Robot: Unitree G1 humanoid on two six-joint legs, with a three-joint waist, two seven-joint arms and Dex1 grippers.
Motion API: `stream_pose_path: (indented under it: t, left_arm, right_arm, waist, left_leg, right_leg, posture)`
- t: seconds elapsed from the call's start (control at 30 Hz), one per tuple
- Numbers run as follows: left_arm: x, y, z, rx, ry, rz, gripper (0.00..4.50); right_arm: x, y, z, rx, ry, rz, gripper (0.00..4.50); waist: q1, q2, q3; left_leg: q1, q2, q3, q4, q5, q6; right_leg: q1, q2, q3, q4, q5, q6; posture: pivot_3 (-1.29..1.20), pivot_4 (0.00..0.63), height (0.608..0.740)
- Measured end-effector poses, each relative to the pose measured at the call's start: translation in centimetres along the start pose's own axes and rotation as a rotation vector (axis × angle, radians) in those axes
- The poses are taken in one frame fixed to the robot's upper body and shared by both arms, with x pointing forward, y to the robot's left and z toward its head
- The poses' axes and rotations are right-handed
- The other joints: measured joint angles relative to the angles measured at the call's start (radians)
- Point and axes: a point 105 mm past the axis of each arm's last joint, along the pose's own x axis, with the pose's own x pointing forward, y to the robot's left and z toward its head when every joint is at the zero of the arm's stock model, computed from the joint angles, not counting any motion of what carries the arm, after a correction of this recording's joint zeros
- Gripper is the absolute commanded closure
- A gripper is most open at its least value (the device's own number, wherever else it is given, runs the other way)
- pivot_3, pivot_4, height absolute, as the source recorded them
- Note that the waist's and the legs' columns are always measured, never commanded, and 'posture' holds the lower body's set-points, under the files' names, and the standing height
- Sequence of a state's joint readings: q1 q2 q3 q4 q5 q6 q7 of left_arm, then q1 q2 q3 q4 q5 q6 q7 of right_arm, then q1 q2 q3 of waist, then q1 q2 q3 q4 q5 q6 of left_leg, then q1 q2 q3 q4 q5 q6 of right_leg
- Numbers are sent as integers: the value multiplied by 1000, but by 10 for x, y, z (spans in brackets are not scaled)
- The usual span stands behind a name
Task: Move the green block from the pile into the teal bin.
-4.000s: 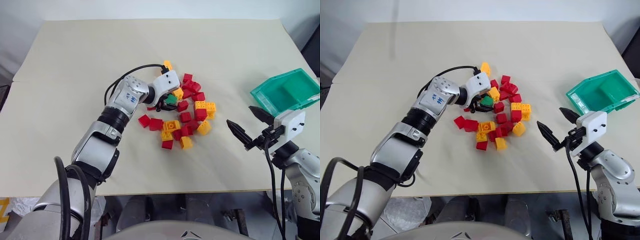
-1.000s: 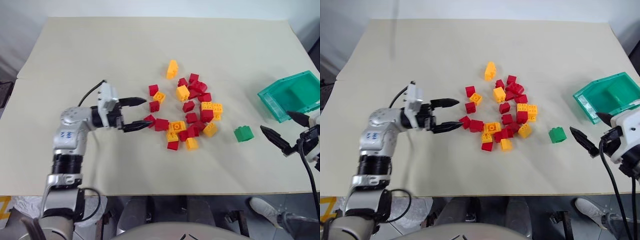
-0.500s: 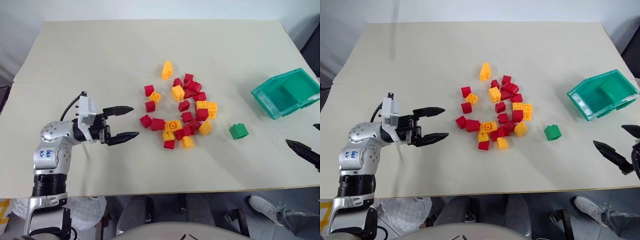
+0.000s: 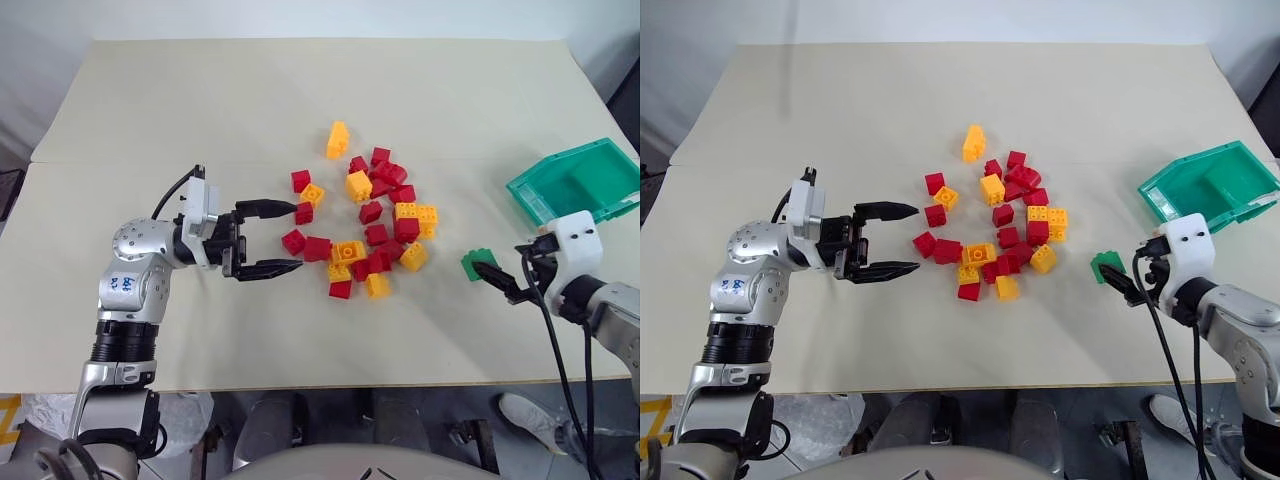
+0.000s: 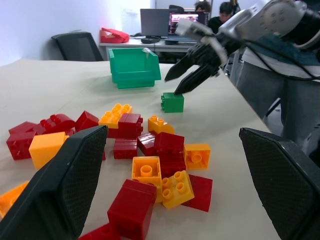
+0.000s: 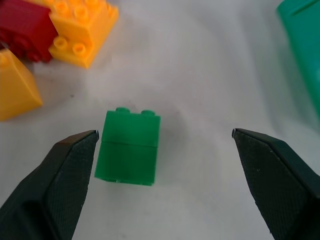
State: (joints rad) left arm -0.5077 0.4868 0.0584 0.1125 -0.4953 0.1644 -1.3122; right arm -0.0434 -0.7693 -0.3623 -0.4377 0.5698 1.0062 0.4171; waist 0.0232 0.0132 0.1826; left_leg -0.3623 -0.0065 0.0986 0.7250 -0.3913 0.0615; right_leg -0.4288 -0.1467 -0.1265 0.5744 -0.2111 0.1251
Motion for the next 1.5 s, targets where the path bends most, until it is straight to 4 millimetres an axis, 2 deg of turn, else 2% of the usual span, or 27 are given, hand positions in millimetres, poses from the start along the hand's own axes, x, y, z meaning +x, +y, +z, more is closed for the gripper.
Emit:
stream_pose_path:
  t: [0.1, 0.13, 0.23, 0.43, 0.47, 0.6, 0.7, 0.87, 1.03, 1.17, 1.33, 1.5]
  left_arm:
    - [2, 4, -2, -10, 17, 12, 35]
    - [4, 5, -3, -11, 25, 15, 2]
    - [11, 10, -2, -12, 38, 28, 0]
    - [25, 14, -1, -39, 23, 39, 0]
    - [29, 14, -1, -44, 21, 37, 0]
    - [36, 18, 4, -40, 13, 39, 0]
    - [49, 22, 9, -20, -6, 36, 0]
    - [84, 36, 9, -8, -7, 36, 0]
    - [95, 49, 4, -3, 12, 71, 0]
    - [107, 57, 4, 7, 12, 77, 0]
    - [106, 63, 1, 13, 14, 99, 0]
    - [96, 68, 2, 12, 9, 132, 0]
  right_arm:
    - [4, 2, -3, 14, 10, 11, 0]
    - [5, 3, -4, 13, 16, 15, 189]
    - [9, 4, -10, 8, 43, 18, 915]
    - [10, 4, -11, -9, 47, 10, 2995]
    - [9, 4, -9, -16, 41, 7, 3030]
    - [6, 1, 0, -36, -7, -37, 3030]
    - [2, -8, 12, -43, -65, -108, 3030]
    - [-12, -49, 65, -113, -273, -342, 3030]
    - [-1, -95, 73, -107, -268, -519, 3030]
    - [16, -128, 86, -130, -246, -660, 1664]
    - [28, -134, 94, -169, -263, -650, 23]
    - [32, -126, 100, -186, -286, -571, 23]
  waist:
    - [0, 0, 0]
    - [0, 0, 0]
    - [-1, 0, 0]
    - [1, 0, 0]
    - [1, 0, 0]
    - [-1, 0, 0]
    - [3, 0, 0]
    - [0, 0, 0]
    - [-6, 0, 0]
    - [-22, 0, 0]
    - [-26, 1, 0]
    - [-25, 1, 0]
  left_leg:
    - [0, 0, 0, 0, 0, 0]
    - [0, 0, 0, 0, 0, 0]
    - [0, 0, 0, 0, 0, 0]
    - [0, 1, 0, 0, 0, 0]
    - [0, 0, 0, 0, 0, 0]
    - [0, 1, 0, -1, 0, 0]
    - [0, 1, 0, 0, 0, 0]
    - [-1, 0, 1, -1, 1, 1]
    - [-2, 0, 3, -4, 2, -1]
    - [-4, 2, 7, -6, 5, -3]
    - [-6, 3, 7, -10, 6, -5]
    - [-7, 4, 6, -9, 6, -5]
  right_leg:
    - [0, 0, 0, 0, 0, 0]
    - [0, 1, 0, 0, 0, 0]
    - [0, 1, 0, 0, 0, 0]
    - [0, 1, 0, 0, 0, 0]
    - [0, 1, 0, 0, 0, 0]
    - [0, 1, 0, -1, 0, 0]
    - [0, 1, 0, -1, 0, 1]
    - [0, 2, 2, -3, 1, 3]
    - [0, 5, 1, -7, 1, 3]
    - [-1, 6, 0, -8, 1, 3]
    - [-3, 7, -2, -10, 1, 2]
    - [-3, 7, -3, -10, 1, 2]
  posture:
    - [0, 150, 740]
    - [0, 150, 740]
    - [0, 150, 740]
    - [0, 150, 740]
    - [0, 150, 740]
    - [0, 150, 740]
    - [0, 150, 740]
    - [0, 150, 740]
    - [0, 150, 740]
    - [0, 150, 740]
    - [0, 150, 740]
    - [0, 150, 740]
